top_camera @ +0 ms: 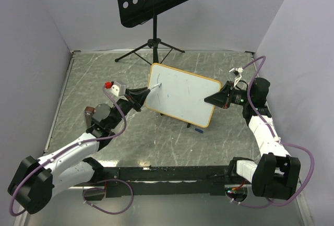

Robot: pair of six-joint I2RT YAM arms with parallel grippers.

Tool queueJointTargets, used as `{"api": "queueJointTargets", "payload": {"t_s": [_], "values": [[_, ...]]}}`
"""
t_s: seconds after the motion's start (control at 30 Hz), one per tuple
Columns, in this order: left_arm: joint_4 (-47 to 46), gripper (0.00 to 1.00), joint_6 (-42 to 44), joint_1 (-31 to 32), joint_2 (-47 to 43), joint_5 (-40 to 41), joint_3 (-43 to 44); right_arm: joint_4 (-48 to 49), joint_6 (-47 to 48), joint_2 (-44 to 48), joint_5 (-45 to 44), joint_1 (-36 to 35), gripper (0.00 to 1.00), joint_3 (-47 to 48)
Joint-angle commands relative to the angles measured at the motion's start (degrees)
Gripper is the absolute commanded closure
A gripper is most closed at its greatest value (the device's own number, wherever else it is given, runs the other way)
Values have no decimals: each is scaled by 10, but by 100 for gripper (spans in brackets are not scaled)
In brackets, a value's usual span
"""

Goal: Write a sentence on the whiteboard

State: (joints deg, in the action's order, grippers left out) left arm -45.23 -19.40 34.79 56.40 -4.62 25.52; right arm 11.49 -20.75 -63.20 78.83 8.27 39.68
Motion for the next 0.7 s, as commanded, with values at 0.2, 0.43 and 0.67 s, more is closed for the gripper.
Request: {"api": "queueJointTargets", "payload": {"t_s": [0.2, 0.43, 0.67], "values": [[-32, 99, -7, -1, -3, -14, 36, 46, 4, 6, 28, -3, 100, 4], [-21, 99, -6, -1, 8, -7, 44, 46, 3, 6, 28, -3, 100, 4], [-18, 99, -7, -1, 20, -17, 52, 46, 2, 6, 29, -3, 100, 4]]}}
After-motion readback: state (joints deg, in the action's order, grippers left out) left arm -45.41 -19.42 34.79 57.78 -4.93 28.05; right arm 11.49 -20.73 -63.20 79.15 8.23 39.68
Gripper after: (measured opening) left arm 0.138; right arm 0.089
